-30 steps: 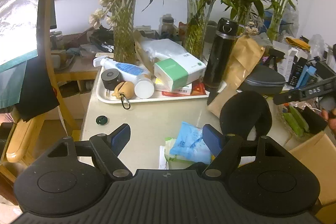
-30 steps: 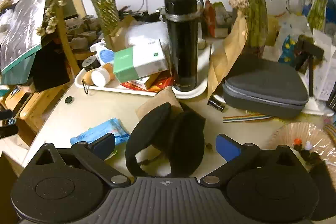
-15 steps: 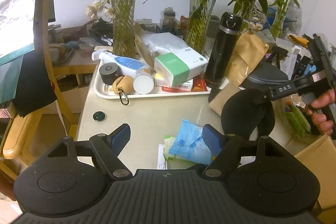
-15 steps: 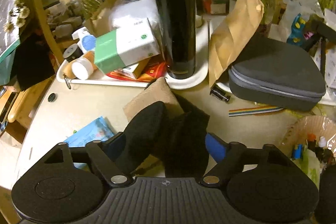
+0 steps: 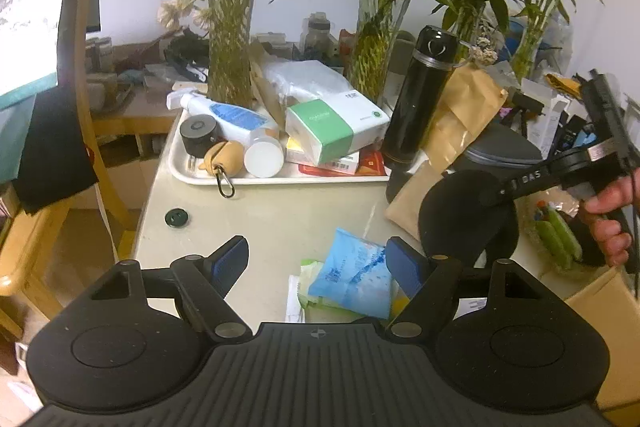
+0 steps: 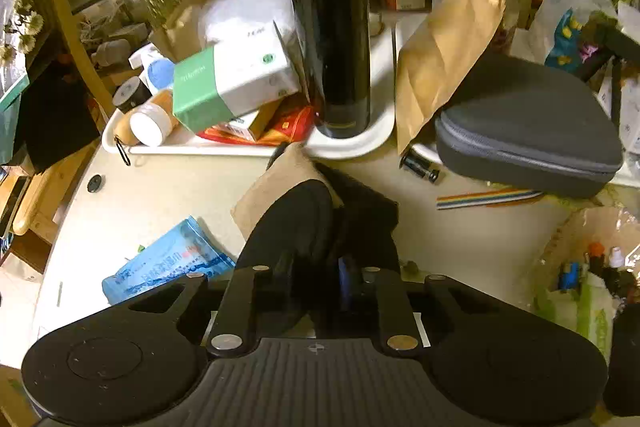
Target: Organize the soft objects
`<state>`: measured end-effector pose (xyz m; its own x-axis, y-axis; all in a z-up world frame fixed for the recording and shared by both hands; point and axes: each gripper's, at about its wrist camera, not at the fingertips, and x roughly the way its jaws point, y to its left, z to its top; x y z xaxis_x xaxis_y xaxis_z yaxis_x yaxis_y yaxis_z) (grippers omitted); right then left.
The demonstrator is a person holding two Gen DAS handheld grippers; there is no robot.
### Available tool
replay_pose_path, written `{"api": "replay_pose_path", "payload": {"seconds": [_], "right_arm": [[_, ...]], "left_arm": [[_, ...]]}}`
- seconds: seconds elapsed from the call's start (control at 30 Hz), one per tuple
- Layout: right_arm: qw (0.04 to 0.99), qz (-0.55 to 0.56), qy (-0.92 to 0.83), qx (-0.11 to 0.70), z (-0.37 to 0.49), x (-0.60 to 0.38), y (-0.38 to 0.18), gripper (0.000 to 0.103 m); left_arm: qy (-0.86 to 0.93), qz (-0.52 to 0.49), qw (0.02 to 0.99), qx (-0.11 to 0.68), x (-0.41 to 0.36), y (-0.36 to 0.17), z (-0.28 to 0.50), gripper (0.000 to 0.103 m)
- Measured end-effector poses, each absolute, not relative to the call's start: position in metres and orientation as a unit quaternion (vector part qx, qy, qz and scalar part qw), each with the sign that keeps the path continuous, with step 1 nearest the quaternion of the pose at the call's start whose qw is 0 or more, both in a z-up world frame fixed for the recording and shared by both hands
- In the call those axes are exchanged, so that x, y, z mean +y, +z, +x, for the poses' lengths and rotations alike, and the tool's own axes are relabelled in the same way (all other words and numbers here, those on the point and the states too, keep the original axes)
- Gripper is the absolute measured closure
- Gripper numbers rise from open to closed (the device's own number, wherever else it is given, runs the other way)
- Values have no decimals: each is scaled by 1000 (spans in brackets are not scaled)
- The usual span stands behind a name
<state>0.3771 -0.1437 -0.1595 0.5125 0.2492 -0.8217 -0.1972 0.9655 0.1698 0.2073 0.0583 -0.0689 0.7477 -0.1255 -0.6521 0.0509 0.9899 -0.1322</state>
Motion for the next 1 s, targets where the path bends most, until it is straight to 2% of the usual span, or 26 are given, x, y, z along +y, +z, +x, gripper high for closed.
{"api": "replay_pose_path", "payload": {"seconds": [0.37, 0.6, 1.0], "right_arm": [[912, 14, 136, 388, 337, -155, -106, 81], [928, 24, 139, 344, 317, -165, -82, 81], [938, 23, 147, 314, 281, -172, -70, 81]], "left_arm": [[-65, -85, 919, 379, 65, -74, 217, 28], [-104, -110, 878, 453, 63, -96, 235, 28], [-126, -202, 785, 572, 76, -132, 265, 29]]}}
